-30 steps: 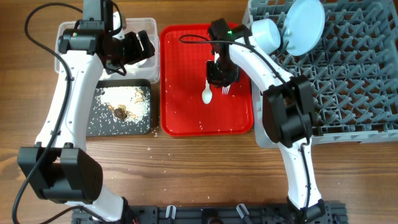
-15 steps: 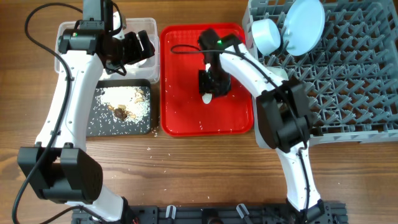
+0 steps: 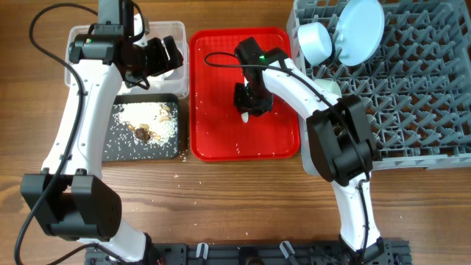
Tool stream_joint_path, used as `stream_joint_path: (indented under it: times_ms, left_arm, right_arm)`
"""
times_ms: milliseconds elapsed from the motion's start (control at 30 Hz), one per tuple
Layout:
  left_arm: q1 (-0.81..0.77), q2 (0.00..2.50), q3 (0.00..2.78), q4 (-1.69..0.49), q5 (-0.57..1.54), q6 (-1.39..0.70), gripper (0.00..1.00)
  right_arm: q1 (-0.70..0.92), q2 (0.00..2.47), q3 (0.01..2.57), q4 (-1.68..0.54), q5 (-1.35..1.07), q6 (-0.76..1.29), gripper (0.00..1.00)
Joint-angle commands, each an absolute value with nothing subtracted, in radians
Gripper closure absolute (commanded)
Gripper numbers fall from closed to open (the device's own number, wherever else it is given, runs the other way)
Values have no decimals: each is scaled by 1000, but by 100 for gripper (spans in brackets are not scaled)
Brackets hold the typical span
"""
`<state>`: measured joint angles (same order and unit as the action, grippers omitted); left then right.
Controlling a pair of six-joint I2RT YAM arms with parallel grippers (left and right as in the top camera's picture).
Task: Sort waste into correct bins and load items into the dishwasher rack
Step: 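Carry the white spoon into the rack and release it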
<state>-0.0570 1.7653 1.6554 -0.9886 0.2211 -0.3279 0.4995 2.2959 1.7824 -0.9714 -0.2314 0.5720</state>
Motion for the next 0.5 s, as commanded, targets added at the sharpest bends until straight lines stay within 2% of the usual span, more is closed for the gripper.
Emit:
stream_joint_path:
  times_ms: [0, 67, 233, 333, 467]
  left_arm:
    - [-54, 1756, 1663, -989, 215, -323, 0]
    - [-54, 1756, 1663, -989, 215, -323, 0]
    - [-54, 1756, 1663, -989, 215, -323, 0]
    - [-54, 1756, 1663, -989, 215, -322, 0]
    - [-54, 1756, 1663, -989, 215, -322, 0]
  right_arm:
    - [506, 2334, 1746, -975, -210, 573, 87]
    - [505, 2333, 1747, -970, -210, 552, 96]
    - [491, 2283, 1794, -1002, -210, 483, 96]
    - [474, 2105, 1861, -1071, -185, 405, 96]
    - [418, 1822, 1868, -1138, -9, 398, 96]
